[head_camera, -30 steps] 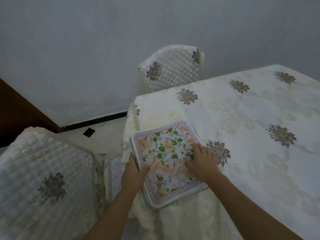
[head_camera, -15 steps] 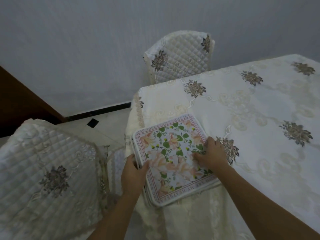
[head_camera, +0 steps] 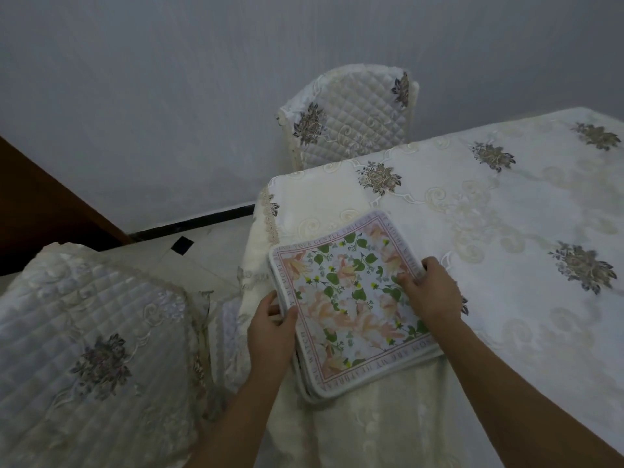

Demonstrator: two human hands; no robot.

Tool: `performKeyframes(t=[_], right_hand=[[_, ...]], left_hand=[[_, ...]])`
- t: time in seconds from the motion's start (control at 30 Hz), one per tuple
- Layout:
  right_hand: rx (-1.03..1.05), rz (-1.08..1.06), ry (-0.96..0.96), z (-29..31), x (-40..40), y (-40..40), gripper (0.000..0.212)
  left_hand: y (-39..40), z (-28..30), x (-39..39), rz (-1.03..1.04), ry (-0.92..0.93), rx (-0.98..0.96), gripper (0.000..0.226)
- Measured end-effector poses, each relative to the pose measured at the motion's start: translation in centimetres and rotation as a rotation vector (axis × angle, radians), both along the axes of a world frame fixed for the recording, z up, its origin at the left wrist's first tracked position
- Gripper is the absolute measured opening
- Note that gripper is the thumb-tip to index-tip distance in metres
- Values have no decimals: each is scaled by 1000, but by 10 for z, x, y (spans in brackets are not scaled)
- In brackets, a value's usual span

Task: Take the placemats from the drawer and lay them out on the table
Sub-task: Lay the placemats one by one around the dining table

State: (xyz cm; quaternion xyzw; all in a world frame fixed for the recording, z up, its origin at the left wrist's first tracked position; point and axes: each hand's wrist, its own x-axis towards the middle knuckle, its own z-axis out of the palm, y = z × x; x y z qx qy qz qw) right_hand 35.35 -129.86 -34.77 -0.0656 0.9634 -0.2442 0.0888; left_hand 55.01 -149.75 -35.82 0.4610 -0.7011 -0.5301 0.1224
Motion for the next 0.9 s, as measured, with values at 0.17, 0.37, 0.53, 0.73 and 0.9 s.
performKeyframes(t=[0.17, 0.37, 0.53, 0.73, 0.9], right_hand=[[87, -2, -52, -4, -14, 15, 25], [204, 119, -14, -23, 24, 23, 84], [246, 390, -17, -35, 65, 11, 74], [333, 461, -106, -22, 48, 11, 71], [300, 443, -185, 9, 61, 9, 61]], left_hand=[[-1, -12, -23, -255, -121, -30, 42], [-1, -10, -13, -398, -376, -425, 74], [24, -18, -6, -777, -443, -586, 75], [26, -17, -17, -869, -582, -665, 78], [39, -6, -20, -832, -629, -622, 70]])
